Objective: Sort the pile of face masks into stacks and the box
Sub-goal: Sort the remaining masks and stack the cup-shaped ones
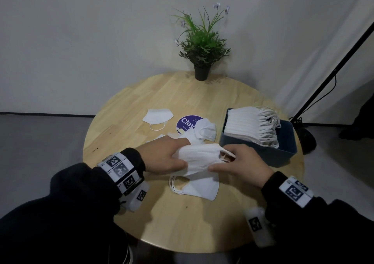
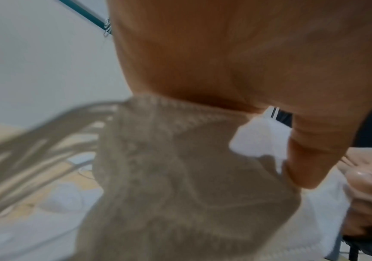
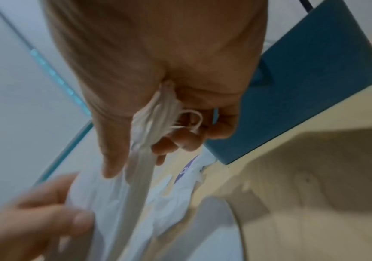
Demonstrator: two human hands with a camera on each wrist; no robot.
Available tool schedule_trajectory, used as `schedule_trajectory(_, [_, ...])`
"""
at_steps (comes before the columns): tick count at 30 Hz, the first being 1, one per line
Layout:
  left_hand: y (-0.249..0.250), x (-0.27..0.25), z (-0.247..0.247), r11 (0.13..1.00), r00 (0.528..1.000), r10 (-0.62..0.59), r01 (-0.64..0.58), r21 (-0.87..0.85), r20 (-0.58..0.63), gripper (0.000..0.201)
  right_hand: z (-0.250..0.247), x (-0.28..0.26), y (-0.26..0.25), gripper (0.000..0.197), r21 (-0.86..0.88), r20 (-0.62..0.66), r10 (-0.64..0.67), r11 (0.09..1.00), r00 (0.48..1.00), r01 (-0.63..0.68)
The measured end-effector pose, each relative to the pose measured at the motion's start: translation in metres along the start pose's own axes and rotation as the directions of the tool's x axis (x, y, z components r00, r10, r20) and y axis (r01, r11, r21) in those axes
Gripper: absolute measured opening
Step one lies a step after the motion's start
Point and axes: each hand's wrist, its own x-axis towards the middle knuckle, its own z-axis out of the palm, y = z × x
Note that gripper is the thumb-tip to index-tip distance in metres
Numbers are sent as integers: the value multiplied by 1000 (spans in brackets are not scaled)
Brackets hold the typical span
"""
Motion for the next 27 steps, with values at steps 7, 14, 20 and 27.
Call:
schedule_trajectory(7, [-8, -6, 3, 995, 995, -78, 82, -62, 68, 28, -12, 6, 7, 19, 456, -46, 202, 876, 978, -160])
schedule_trajectory(14, [-8, -14, -6, 930, 953, -53, 156, -334, 299, 26, -16, 9, -3, 30, 824, 68, 323, 515, 944, -235])
schedule_trajectory(20, [-4, -13, -6, 913, 976, -93, 162, -375, 196, 36, -7, 10, 0, 28, 629, -311, 304, 776, 901, -44])
schedule_trajectory(27, [38, 11, 27, 584, 964, -216, 0, -812, -156, 27, 27, -3, -14, 34, -367, -330, -511, 844, 794, 391])
